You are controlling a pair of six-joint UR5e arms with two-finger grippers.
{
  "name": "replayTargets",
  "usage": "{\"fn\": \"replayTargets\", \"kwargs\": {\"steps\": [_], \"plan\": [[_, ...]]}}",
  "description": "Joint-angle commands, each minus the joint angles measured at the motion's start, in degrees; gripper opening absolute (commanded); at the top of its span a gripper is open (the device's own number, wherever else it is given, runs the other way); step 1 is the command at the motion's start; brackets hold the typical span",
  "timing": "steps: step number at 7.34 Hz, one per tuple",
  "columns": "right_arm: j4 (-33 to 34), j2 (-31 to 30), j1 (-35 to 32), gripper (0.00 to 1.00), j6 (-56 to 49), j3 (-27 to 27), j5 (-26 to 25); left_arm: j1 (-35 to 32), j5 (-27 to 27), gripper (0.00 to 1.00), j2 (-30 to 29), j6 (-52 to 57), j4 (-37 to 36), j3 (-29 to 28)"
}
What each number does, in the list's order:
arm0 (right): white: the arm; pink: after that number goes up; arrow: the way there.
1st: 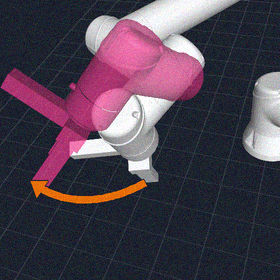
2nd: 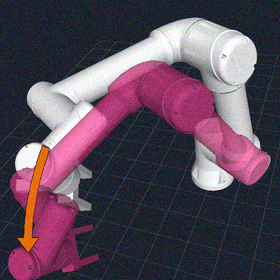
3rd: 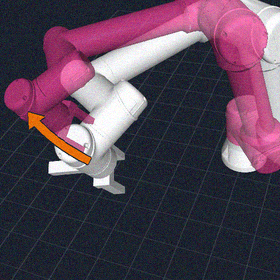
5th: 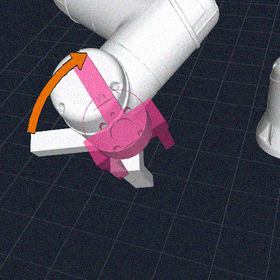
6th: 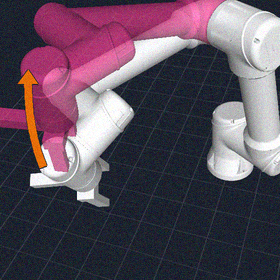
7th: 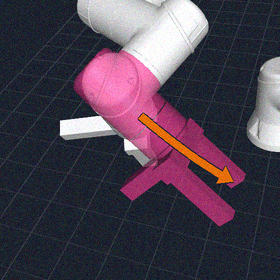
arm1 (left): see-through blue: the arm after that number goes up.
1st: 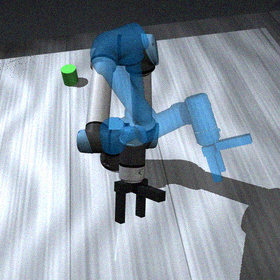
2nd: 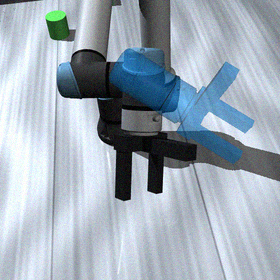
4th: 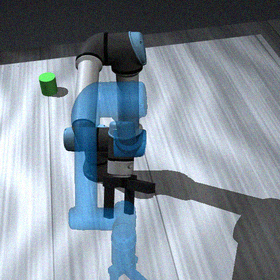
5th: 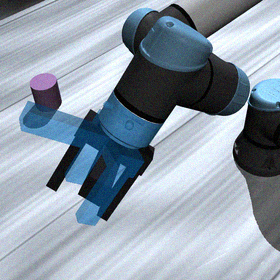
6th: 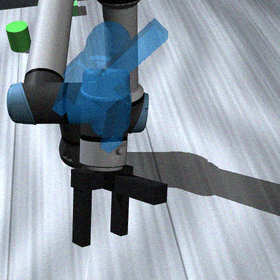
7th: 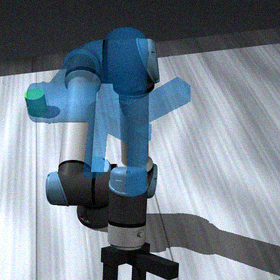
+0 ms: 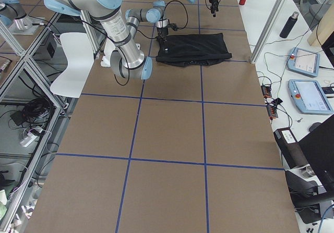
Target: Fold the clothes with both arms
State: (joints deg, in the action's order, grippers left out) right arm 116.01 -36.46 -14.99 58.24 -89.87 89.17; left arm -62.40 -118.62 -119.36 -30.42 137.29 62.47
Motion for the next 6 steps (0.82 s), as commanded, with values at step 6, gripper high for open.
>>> {"fn": "replayTargets", "kwargs": {"steps": [6], "plan": [[0.97,-2.3,1.1,0.61,0.3,0.39,3.47,0.0,-0.03,1.0,0.0,0.01,0.0,-0.07]]}}
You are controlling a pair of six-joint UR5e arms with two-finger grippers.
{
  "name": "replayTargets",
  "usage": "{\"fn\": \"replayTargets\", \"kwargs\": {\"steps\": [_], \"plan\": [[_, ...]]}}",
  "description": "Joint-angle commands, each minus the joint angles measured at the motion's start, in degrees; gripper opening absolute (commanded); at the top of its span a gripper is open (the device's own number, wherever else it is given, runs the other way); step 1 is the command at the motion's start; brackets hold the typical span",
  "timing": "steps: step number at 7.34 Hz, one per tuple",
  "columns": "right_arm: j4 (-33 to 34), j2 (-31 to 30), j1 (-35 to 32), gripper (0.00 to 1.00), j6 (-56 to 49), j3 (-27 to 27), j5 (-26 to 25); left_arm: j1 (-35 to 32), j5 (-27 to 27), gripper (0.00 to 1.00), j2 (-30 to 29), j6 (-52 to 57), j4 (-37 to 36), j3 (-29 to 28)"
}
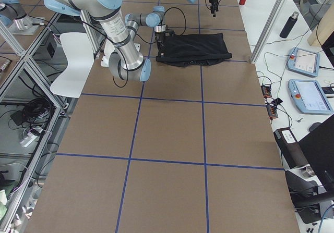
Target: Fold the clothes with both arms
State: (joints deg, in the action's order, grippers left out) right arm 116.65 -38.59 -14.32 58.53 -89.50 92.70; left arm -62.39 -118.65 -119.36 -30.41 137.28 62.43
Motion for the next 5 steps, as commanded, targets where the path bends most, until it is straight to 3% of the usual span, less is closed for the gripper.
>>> {"fn": "replayTargets", "kwargs": {"steps": [1,2,3,5], "plan": [[0.33,-0.26,0.52,0.48,0.09,0.11,-0.07,0.08,0.08,1.0,0.0,0.0,0.0,-0.03],[0.33,-0.26,0.43,0.22,0.09,0.02,-0.07,-0.01,-0.01,1.0,0.0,0.0,0.0,-0.03],[0.33,-0.26,0.0,0.04,0.0,-0.15,-0.07,-0.01,0.08,1.0,0.0,0.0,0.0,-0.03],[0.42,-4.01,-0.71,0.0,-0.09,-3.72,0.11,-0.01,-0.01,1.0,0.0,0.0,0.0,-0.03]]}}
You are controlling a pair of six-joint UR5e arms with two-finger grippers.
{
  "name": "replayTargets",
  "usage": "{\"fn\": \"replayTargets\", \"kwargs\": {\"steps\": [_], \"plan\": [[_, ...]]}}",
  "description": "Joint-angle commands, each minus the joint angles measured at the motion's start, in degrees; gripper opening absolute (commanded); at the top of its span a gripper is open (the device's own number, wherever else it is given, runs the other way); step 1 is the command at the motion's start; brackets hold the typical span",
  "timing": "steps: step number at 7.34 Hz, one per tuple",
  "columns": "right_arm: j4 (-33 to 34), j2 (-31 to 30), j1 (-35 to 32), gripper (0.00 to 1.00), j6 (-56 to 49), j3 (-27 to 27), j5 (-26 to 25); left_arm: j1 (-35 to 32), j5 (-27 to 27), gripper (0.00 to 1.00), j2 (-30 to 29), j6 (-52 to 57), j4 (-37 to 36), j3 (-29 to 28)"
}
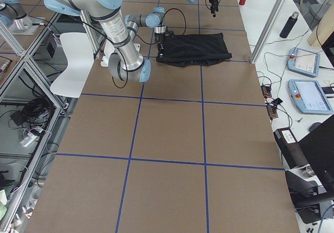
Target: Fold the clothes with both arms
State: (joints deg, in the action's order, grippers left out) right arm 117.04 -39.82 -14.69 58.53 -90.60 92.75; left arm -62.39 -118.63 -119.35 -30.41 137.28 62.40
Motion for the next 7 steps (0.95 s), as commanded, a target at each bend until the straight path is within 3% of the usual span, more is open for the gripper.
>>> {"fn": "replayTargets", "kwargs": {"steps": [1,3,4,5,6,7], "plan": [[0.03,-7.42,-0.17,0.0,0.01,-7.87,0.06,-0.01,0.06,1.0,0.0,0.0,0.0,0.08],[0.03,-13.51,-0.08,0.0,0.01,-14.93,0.06,0.08,0.06,1.0,0.0,0.0,0.0,0.09],[-0.05,-15.1,0.27,0.2,0.09,-16.35,0.06,0.08,0.06,1.0,0.0,0.0,0.0,0.09],[-0.58,-15.72,0.62,0.73,0.7,-16.45,0.06,0.08,0.06,1.0,0.0,0.0,0.0,0.09],[-0.76,-15.12,0.62,1.0,1.93,-16.37,0.24,0.08,0.06,1.0,0.0,0.0,0.0,0.09],[-1.02,-14.42,-0.42,1.0,2.81,-16.02,0.24,-0.01,-0.03,1.0,0.0,0.0,0.0,0.09]]}}
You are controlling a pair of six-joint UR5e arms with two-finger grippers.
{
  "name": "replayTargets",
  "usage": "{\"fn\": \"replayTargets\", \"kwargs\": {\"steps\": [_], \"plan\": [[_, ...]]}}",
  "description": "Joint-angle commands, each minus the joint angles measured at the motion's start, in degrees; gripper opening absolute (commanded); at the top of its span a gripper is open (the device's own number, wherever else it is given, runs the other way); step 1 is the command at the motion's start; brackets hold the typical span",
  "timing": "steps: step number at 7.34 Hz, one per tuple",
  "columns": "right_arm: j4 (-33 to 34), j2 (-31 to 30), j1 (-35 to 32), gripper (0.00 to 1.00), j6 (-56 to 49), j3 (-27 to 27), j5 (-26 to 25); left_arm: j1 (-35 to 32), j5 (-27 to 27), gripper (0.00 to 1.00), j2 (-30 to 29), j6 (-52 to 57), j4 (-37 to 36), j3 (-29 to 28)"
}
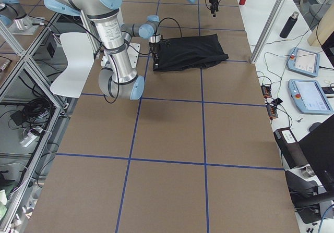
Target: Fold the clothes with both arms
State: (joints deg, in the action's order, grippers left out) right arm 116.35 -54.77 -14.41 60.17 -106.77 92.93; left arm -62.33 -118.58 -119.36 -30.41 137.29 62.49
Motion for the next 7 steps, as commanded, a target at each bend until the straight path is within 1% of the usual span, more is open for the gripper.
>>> {"fn": "replayTargets", "kwargs": {"steps": [1,2,3,4,5,7], "plan": [[-0.42,2.97,-2.37,1.0,0.74,1.11,0.06,-0.07,0.02,1.0,0.0,0.0,0.0,0.0],[-0.51,5.43,-2.99,1.0,0.39,3.82,0.06,-0.07,0.02,1.0,0.0,0.0,0.0,0.09],[-3.12,7.37,-3.43,1.0,0.03,8.54,-0.28,0.01,-0.07,1.0,0.0,0.0,0.0,0.09],[-11.06,7.65,-3.52,1.0,-0.58,13.29,-0.11,-0.07,-0.07,1.0,0.0,0.0,0.0,0.0],[-11.49,7.57,-4.05,1.0,-1.19,14.3,-0.2,-0.07,-0.07,1.0,0.0,0.0,0.0,-0.09],[-5.9,7.65,-4.32,1.0,-2.87,12.56,-0.11,0.01,-0.07,1.0,0.0,0.0,0.0,0.0]]}}
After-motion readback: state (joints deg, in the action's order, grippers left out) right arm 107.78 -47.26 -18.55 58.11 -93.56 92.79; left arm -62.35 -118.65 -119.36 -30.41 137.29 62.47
